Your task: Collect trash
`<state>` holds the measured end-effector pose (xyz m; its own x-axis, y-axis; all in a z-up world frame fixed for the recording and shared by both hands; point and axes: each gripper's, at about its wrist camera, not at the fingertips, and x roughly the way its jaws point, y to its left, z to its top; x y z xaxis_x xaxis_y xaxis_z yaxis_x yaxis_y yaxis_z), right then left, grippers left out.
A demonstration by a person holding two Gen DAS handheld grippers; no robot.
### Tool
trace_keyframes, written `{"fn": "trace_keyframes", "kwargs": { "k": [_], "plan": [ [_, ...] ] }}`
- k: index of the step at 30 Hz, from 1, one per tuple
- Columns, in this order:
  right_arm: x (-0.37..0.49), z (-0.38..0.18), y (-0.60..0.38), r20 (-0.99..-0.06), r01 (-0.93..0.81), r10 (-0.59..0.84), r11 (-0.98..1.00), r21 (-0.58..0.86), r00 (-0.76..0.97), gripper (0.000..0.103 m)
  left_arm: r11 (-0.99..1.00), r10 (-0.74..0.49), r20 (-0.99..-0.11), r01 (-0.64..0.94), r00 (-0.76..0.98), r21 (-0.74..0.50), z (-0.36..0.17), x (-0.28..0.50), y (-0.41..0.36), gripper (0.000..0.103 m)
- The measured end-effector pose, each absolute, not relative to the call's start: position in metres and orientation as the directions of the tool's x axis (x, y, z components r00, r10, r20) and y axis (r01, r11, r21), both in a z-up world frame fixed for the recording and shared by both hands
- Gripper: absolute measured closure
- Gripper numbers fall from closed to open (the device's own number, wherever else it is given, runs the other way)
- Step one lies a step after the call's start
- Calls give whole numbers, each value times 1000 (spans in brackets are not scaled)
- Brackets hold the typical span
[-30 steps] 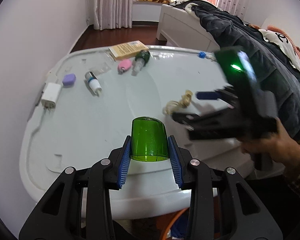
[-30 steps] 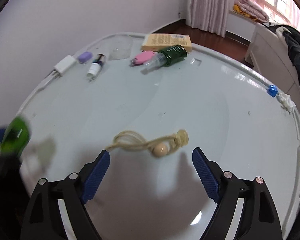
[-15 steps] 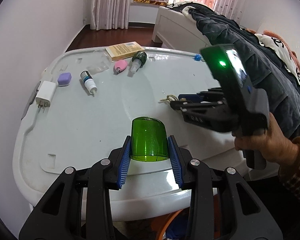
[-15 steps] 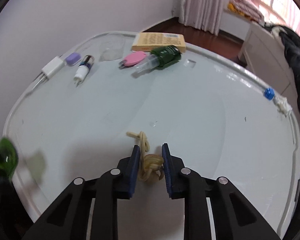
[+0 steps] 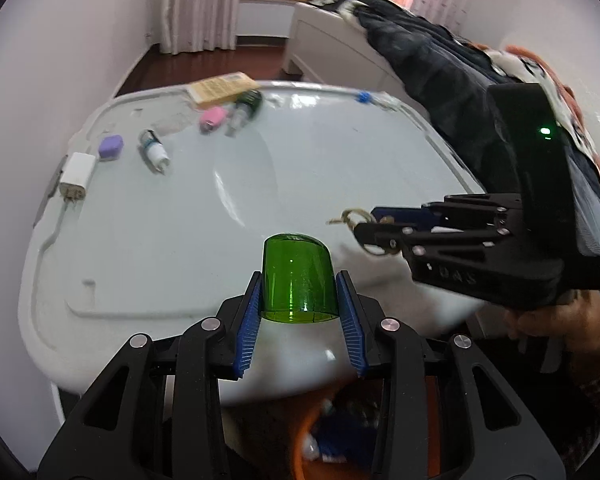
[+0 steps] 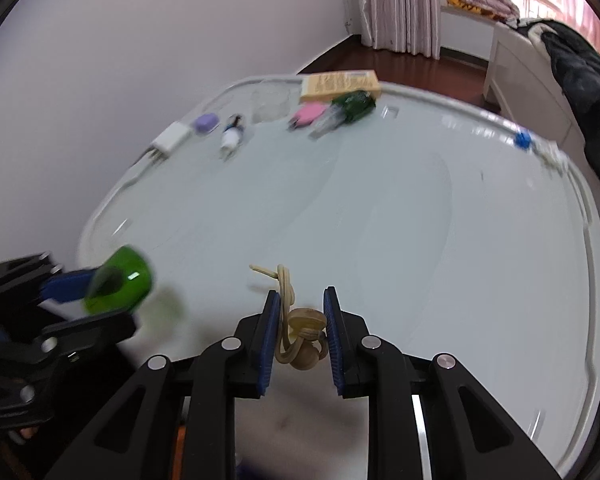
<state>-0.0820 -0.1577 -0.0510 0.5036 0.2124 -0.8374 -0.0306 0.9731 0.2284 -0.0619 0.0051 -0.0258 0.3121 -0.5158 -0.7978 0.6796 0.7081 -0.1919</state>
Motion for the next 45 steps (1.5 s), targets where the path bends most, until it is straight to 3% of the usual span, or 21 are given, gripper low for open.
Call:
{"fn": "trace_keyframes", "kwargs": {
  "k": [9, 11, 13, 16, 18, 20, 22, 29, 34, 45],
  "plan": [
    [-204, -112, -123, -924, 57, 259, 957, 285, 283, 80, 610, -439, -894, 760, 88, -224, -64, -157, 12, 67],
    [-216, -126, -117, -933, 81, 269, 952, 295, 239, 71, 600, -407, -911, 773, 71, -208, -74, -172, 10, 67],
    [-219, -138, -111, -947, 83, 266, 955, 284, 178, 38, 602, -389, -919, 772, 59, -205, -79, -180, 7, 67],
    [-221, -139, -106, -952, 75, 247, 962, 263, 180, 19, 617, -385, -916, 769, 114, -164, -71, -181, 7, 64],
    [-221, -134, -109, -952, 85, 229, 964, 251, 205, 16, 640, -387, -907, 757, 166, -134, -63, -178, 10, 48],
    [-221, -129, -119, -953, 104, 198, 968, 227, 231, 11, 668, -388, -895, 736, 221, -108, -53, -173, 13, 38],
    [-217, -123, -131, -953, 144, 159, 969, 200, 257, 6, 697, -390, -880, 711, 271, -90, -42, -167, 16, 35],
    [-213, -83, -191, -917, 286, 104, 932, 225, 385, 5, 778, -374, -809, 628, 453, -8, -2, -133, 13, 24],
    [-203, -44, -214, -889, 284, 4, 947, 150, 458, 5, 801, -347, -768, 596, 538, 56, 18, -118, -2, 19],
    [-163, 7, -263, -819, 261, -78, 961, 89, 569, 5, 818, -329, -715, 565, 617, 111, 39, -99, -33, 12]
  ]
}}
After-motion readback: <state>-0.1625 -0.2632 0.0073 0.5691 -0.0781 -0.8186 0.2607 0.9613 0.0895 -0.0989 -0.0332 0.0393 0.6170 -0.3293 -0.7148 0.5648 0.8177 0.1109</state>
